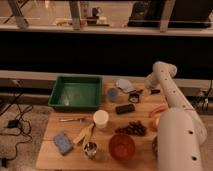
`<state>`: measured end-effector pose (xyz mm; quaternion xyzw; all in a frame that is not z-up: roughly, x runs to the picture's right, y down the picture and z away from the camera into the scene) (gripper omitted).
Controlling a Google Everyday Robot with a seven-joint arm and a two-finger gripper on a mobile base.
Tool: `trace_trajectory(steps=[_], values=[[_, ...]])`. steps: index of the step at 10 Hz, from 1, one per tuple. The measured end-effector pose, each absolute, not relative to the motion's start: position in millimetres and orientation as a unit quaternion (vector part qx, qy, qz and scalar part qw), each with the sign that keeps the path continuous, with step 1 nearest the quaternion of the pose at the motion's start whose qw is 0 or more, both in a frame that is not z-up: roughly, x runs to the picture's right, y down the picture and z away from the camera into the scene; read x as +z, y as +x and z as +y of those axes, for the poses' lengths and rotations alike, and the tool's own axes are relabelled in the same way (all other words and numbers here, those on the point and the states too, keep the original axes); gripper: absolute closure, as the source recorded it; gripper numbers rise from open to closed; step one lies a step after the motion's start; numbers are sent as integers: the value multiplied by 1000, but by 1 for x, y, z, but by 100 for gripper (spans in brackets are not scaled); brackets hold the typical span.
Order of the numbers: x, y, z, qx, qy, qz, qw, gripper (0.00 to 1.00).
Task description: Wipe red bowl with brush
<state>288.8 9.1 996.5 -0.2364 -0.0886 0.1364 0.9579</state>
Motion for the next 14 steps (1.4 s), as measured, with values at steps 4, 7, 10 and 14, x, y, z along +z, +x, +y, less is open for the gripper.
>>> trace_trajectory(steps=[4,7,10,14], values=[[1004,307,12,143,-250,-67,955,38],[1003,310,17,143,-258,-63,953,62],[1003,306,24,141,-269,-69,950,62],[992,294,21,148,-274,-90,946,88]])
